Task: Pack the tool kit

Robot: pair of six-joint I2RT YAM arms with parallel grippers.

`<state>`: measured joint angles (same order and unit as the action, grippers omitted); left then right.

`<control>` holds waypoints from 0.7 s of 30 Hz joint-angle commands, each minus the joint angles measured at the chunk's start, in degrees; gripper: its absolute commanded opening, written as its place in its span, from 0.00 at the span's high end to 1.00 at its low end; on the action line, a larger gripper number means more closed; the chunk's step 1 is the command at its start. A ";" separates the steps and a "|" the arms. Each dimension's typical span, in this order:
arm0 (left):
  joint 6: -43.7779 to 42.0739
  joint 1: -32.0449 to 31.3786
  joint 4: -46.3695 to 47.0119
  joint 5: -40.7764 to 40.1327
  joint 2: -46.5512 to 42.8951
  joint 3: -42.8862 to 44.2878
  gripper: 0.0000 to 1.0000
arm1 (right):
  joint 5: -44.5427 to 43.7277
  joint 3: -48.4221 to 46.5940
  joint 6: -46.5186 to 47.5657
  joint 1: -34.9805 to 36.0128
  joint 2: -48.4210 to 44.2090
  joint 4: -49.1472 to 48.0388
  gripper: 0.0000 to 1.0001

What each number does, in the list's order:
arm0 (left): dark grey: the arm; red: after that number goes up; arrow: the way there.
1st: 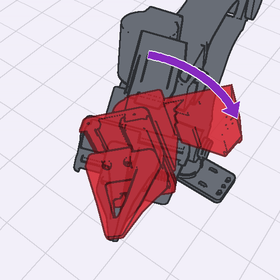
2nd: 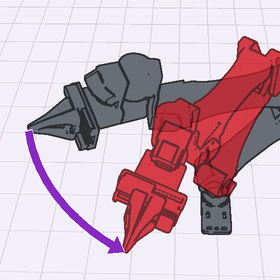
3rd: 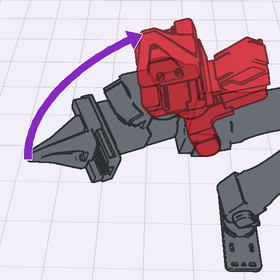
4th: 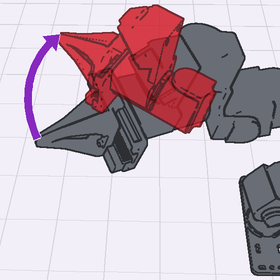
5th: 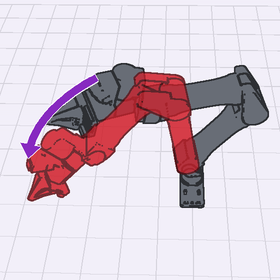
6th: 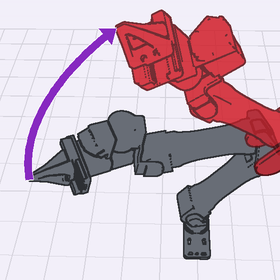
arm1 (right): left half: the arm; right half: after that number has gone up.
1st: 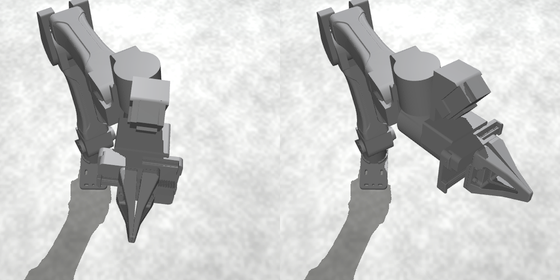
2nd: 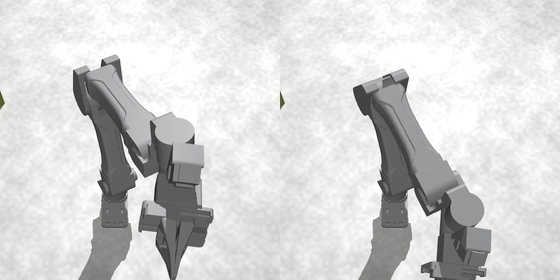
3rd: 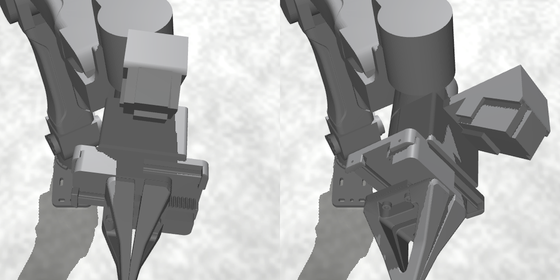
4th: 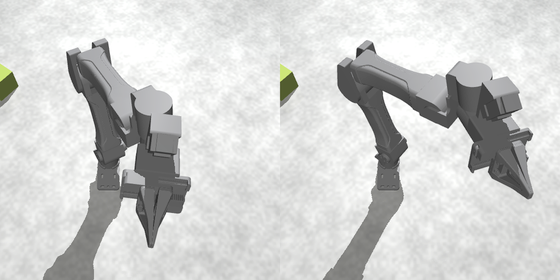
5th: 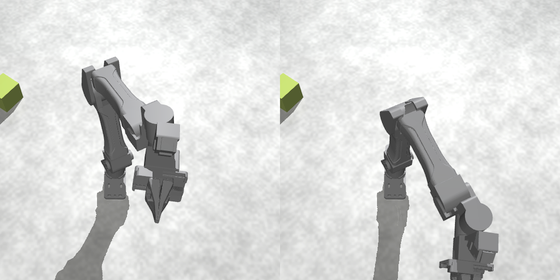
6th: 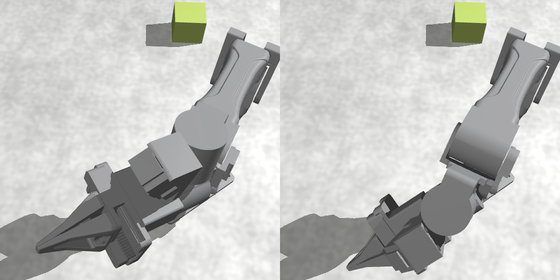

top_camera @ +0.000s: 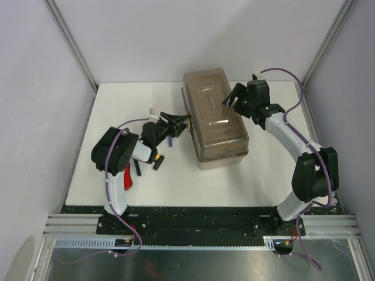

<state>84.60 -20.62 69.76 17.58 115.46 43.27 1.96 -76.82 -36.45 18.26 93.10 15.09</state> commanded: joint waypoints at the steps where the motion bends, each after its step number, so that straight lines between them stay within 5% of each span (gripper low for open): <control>1: -7.37 -3.78 11.36 7.47 -5.94 1.43 0.89 | 11.39 1.57 -2.48 6.02 2.60 3.77 0.24; 10: -9.16 -3.73 5.72 7.37 -8.08 1.79 0.92 | 10.90 1.54 -1.98 6.16 2.78 4.07 0.25; 12: -9.40 -3.72 5.21 7.16 -8.48 1.29 0.79 | 10.82 1.57 -1.92 6.17 2.79 4.07 0.25; 16: -8.51 -3.58 6.07 6.25 -8.04 -1.23 0.31 | 10.75 1.58 -1.88 6.17 2.91 4.06 0.25; 21: -2.74 -3.70 8.60 3.13 -9.18 -6.23 0.11 | 10.90 1.53 -2.19 6.13 3.36 3.61 0.24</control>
<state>77.87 -20.80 71.16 17.12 110.15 39.20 1.52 -76.82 -36.47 18.81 93.23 14.85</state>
